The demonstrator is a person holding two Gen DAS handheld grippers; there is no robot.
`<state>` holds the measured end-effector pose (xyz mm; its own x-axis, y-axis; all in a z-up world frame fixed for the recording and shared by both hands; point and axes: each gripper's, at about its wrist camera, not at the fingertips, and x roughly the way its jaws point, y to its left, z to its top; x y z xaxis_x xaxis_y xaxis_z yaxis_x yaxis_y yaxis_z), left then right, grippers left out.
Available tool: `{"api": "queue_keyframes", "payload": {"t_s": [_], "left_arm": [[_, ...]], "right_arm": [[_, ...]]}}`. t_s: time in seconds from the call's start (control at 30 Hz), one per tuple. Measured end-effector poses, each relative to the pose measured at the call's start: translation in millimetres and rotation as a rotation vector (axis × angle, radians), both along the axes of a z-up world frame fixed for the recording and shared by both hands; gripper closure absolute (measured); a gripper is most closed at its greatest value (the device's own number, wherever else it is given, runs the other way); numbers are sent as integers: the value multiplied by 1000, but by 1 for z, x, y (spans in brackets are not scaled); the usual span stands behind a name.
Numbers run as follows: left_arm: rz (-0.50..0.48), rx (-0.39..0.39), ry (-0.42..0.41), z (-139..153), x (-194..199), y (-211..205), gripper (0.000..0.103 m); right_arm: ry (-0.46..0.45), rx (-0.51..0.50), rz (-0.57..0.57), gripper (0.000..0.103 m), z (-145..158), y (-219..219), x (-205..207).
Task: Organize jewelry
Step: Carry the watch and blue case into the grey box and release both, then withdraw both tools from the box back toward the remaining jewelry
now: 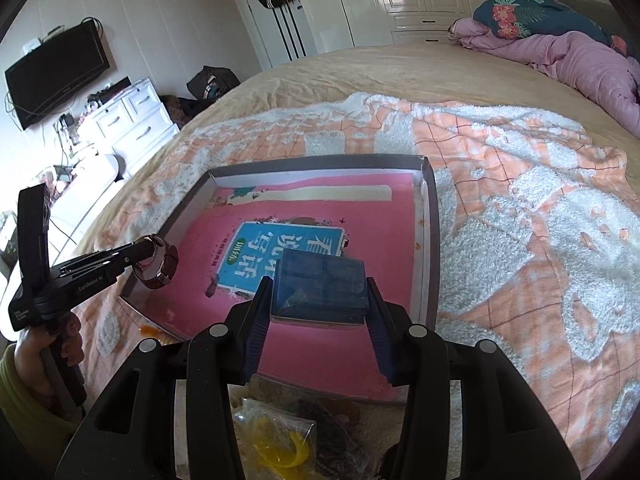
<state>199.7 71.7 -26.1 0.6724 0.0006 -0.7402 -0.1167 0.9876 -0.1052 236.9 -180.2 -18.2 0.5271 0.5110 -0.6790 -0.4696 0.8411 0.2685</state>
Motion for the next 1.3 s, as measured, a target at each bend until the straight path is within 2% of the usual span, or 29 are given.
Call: {"api": "queue_keyframes", "payload": {"t_s": [0.23, 0.67, 0.8, 0.9, 1.0, 1.13, 1.23, 1.3], "left_arm": [[-36, 25, 39, -11, 4, -6, 97], [-37, 26, 49, -12, 5, -3, 97], [-38, 31, 46, -12, 5, -3, 97], [-37, 31, 48, -12, 5, -3, 97], [-36, 33, 48, -12, 5, -4, 97], [-42, 59, 35, -10, 3, -7, 90], [-42, 67, 21, -5, 1, -9, 71], [-37, 65, 9, -1, -3, -8, 68]], "right_arm": [[39, -70, -29, 60, -19, 2, 8], [76, -87, -55, 59, -30, 2, 9], [81, -66, -63, 45, -28, 0, 8], [70, -50, -58, 41, -24, -3, 7], [56, -8, -71, 32, -16, -10, 3], [30, 24, -86, 25, -5, -21, -5], [26, 46, -102, 22, 0, -30, -10], [23, 52, -109, 22, 2, -34, -13]]}}
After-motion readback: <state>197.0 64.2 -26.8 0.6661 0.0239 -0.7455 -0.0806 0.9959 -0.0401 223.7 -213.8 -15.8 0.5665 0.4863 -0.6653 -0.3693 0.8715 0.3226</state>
